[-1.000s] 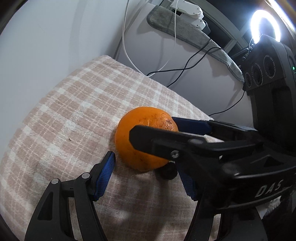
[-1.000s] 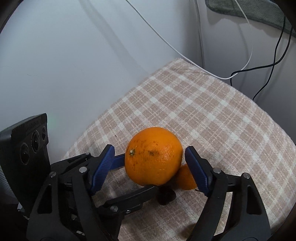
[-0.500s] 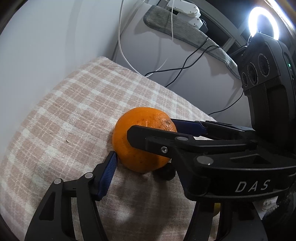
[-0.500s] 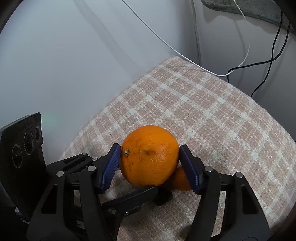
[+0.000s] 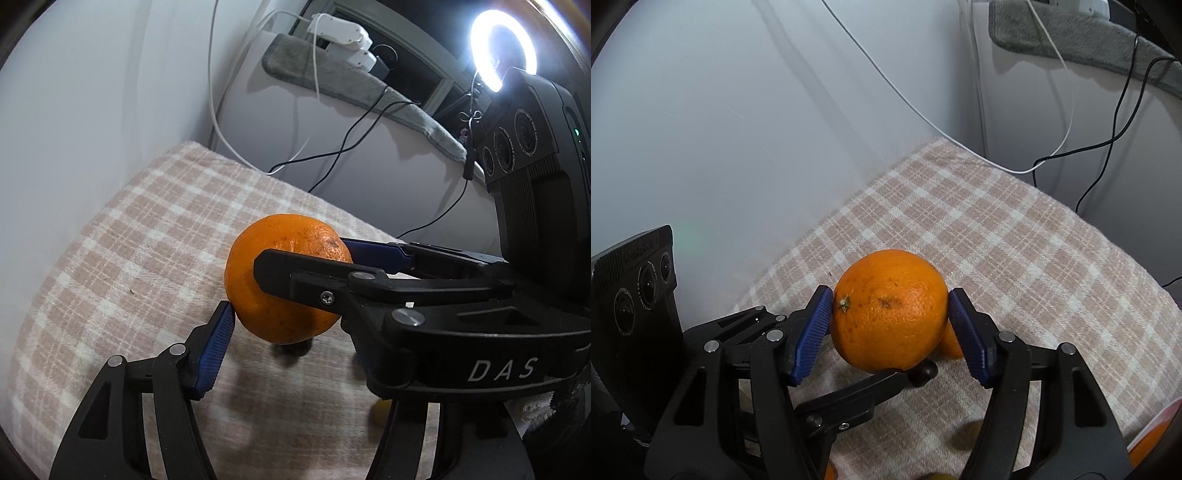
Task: Organize fruits
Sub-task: 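Carry the second large orange with the right gripper onto the plate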
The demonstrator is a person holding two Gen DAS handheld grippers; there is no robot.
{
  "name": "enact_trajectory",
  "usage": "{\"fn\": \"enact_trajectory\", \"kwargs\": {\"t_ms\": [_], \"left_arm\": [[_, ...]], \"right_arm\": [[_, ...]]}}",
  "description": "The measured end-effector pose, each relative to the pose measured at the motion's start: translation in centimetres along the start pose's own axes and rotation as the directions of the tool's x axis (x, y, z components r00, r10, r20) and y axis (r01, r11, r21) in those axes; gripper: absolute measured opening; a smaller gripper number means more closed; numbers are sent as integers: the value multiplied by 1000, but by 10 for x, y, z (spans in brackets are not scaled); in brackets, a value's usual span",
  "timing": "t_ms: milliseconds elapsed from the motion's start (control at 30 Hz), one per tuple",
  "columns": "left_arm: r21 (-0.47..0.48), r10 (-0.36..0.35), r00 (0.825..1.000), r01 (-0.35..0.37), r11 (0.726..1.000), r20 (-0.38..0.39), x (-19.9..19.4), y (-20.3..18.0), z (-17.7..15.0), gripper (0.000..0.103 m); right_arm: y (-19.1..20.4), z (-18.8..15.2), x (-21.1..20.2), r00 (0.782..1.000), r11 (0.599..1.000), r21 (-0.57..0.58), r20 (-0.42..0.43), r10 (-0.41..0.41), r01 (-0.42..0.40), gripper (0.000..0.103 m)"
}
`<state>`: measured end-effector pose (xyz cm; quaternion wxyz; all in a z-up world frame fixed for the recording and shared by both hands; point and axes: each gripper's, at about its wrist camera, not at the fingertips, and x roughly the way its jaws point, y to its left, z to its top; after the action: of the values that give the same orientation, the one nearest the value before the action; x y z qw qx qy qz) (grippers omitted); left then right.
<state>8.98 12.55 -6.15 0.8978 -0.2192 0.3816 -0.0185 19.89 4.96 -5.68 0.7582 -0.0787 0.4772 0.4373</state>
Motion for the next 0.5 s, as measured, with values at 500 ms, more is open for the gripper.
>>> {"fn": "enact_trajectory", "kwargs": {"t_ms": [500], "left_arm": [[78, -38, 999, 36, 996, 34, -22, -56, -15, 63]], "right_arm": [[2, -29, -62, 996, 999, 13, 81, -38, 37, 67]]}}
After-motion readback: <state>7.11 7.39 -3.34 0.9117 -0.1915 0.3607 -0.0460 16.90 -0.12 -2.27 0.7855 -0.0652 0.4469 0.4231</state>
